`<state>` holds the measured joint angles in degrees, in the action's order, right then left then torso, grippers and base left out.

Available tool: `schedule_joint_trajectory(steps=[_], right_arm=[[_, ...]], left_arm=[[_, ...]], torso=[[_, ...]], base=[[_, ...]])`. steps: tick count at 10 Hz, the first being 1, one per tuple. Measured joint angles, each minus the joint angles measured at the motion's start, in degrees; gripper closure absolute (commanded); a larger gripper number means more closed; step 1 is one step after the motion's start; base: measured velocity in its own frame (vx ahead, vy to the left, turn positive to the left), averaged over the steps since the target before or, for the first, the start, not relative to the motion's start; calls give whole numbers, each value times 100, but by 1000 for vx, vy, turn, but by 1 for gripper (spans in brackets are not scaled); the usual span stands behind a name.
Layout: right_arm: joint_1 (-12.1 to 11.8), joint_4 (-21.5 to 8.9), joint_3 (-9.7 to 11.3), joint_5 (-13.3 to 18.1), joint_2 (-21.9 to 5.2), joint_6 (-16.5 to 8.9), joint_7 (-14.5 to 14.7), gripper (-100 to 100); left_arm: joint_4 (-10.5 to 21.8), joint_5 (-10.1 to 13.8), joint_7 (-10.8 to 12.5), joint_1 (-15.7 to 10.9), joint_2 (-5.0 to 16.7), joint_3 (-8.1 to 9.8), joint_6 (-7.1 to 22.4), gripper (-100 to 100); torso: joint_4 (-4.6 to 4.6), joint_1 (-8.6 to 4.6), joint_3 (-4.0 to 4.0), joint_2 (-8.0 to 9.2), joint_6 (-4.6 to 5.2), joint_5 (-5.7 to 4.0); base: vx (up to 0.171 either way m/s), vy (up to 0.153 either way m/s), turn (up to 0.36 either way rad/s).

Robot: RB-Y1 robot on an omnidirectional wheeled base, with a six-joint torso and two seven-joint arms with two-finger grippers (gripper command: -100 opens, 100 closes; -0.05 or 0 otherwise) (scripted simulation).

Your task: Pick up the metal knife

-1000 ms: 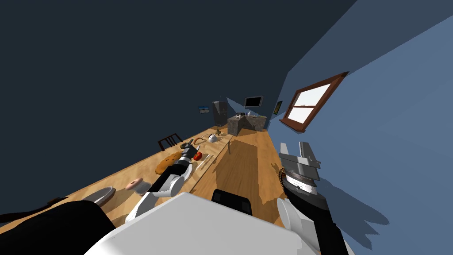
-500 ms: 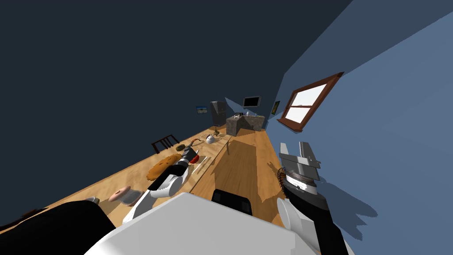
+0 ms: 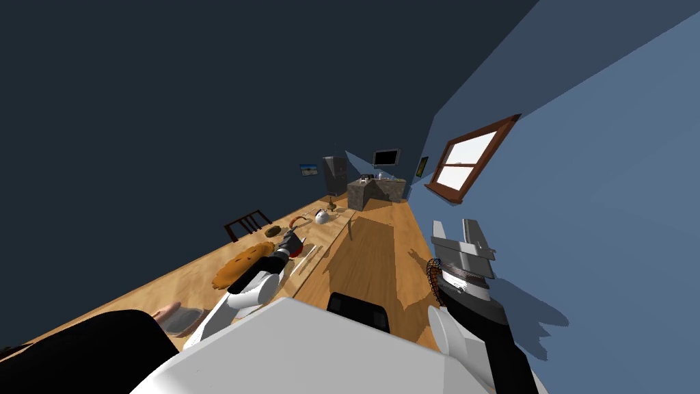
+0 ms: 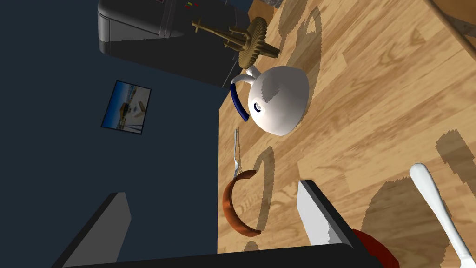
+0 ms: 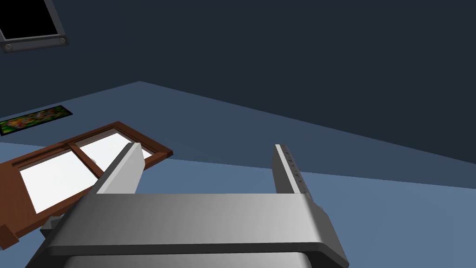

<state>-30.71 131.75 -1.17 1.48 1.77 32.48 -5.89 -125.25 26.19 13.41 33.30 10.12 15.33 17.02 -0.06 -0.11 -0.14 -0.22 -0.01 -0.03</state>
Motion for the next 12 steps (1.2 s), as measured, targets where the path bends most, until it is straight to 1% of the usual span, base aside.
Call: schedule_joint_trajectory(steps=[1, 2, 3, 4, 5, 6, 7, 8, 9, 10, 11, 12], right_arm=[[0, 0, 0, 0, 0, 0, 0, 0], [0, 0, 0, 0, 0, 0, 0, 0], [0, 0, 0, 0, 0, 0, 0, 0], [0, 0, 0, 0, 0, 0, 0, 0], [0, 0, 0, 0, 0, 0, 0, 0], [0, 0, 0, 0, 0, 0, 0, 0], [0, 0, 0, 0, 0, 0, 0, 0], [0, 0, 0, 0, 0, 0, 0, 0], [0, 0, 0, 0, 0, 0, 0, 0], [0, 0, 0, 0, 0, 0, 0, 0], [0, 0, 0, 0, 0, 0, 0, 0], [0, 0, 0, 0, 0, 0, 0, 0]], left_arm=[[47, 65, 72, 21, 7, 109, 214, -100], [107, 121, 114, 89, 21, 132, 341, -100], [234, 162, 148, 151, -10, 164, 420, -100], [290, 195, 194, 137, 4, 229, 549, -100], [271, 195, 218, 136, -8, 256, 699, -100], [341, 216, 288, 89, -4, 373, 903, -100], [400, 237, 328, 109, -8, 409, 1074, -100], [492, 263, 397, 104, -4, 510, 1269, -100], [536, 298, 437, 155, -5, 547, 1433, -100], [584, 321, 516, 176, 0, 660, 1646, -100], [672, 371, 549, 220, 16, 697, 1787, -100], [783, 371, 589, 261, -19, 758, 1911, -100]], torso=[[-1, 1, -3, -5, 0, 0], [-1, 1, 0, 0, -1, 0], [-1, -3, -1, -3, 0, 0], [-1, -1, -2, -4, 0, -1], [1, 4, 4, 7, -1, 0], [1, 3, 2, 2, 1, 0], [0, 4, 1, 3, -1, 1], [-1, 0, -2, -4, 0, 0], [-1, 0, -2, -3, -1, 0], [-2, 6, -5, -9, 0, 0], [-2, 5, -4, -6, -1, 1], [-2, 2, -5, -9, 0, 0]], base=[[63, -19, -45], [73, -31, -77], [75, -23, -45], [35, -3, 3], [59, -15, -89], [61, -8, -49], [83, -23, -65], [76, -20, -44], [93, -2, -78], [82, -7, -44], [92, -15, -94], [78, -11, -33]])
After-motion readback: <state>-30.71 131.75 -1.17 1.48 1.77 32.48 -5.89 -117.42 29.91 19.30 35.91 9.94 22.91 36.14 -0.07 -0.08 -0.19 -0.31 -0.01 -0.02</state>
